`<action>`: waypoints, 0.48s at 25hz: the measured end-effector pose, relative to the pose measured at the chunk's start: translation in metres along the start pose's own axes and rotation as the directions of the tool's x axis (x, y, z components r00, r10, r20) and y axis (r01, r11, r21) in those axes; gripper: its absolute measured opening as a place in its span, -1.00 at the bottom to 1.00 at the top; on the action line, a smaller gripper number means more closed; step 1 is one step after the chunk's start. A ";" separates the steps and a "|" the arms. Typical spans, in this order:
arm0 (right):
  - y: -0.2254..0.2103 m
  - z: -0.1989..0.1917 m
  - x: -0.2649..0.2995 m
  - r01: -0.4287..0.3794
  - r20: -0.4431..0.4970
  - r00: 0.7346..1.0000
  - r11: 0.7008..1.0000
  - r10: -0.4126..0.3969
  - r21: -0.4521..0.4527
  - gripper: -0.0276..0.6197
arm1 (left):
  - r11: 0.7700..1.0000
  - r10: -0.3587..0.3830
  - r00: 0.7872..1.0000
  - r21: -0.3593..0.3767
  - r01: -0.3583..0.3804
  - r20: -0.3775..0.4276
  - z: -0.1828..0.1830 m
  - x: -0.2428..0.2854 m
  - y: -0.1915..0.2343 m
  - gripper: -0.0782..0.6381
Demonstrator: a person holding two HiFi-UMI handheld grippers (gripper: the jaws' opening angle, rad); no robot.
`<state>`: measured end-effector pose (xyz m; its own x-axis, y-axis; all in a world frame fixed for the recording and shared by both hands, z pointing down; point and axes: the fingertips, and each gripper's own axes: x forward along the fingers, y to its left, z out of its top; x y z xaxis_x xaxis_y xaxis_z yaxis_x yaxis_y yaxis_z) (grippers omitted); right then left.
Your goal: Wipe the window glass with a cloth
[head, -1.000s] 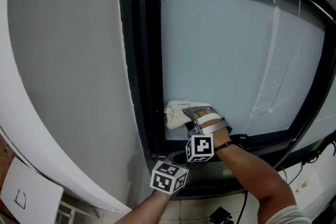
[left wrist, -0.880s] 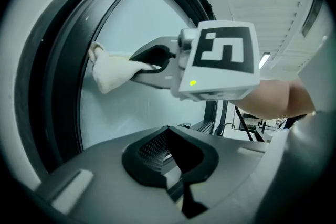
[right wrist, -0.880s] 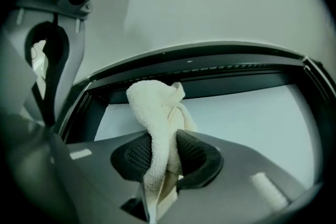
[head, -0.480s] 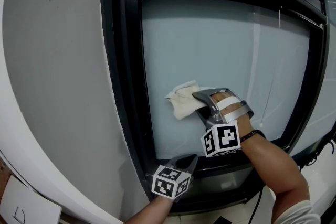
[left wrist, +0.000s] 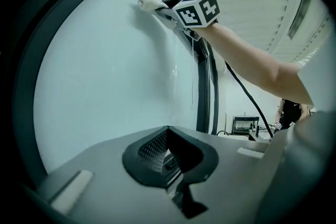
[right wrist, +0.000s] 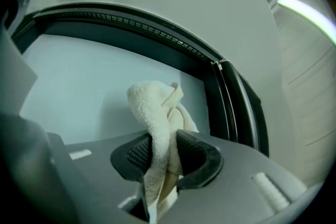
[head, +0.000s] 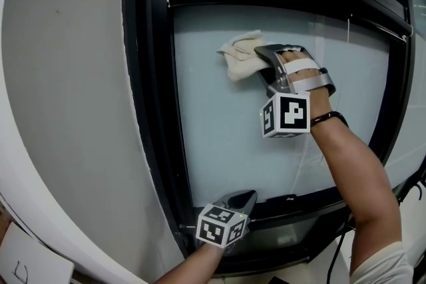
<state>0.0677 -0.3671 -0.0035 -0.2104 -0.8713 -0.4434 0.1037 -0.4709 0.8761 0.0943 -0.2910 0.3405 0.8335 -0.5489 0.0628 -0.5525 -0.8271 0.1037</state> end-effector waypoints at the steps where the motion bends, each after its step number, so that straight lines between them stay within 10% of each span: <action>1: -0.003 -0.001 0.003 0.011 -0.001 1.000 1.000 -0.011 -0.014 -0.58 | 1.000 0.001 1.000 0.001 -0.001 0.000 0.001 0.001 0.000 -0.73; 12: -0.001 -0.006 0.026 0.017 -0.019 1.000 0.998 -0.018 -0.062 -0.59 | 0.999 0.027 1.000 0.034 -0.027 -0.001 0.002 0.009 0.003 -0.73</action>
<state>0.0681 -0.3901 -0.0169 -0.1939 -0.8651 -0.4627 0.1600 -0.4932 0.8551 0.1007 -0.2985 0.3398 0.8183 -0.5709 0.0662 -0.5745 -0.8157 0.0678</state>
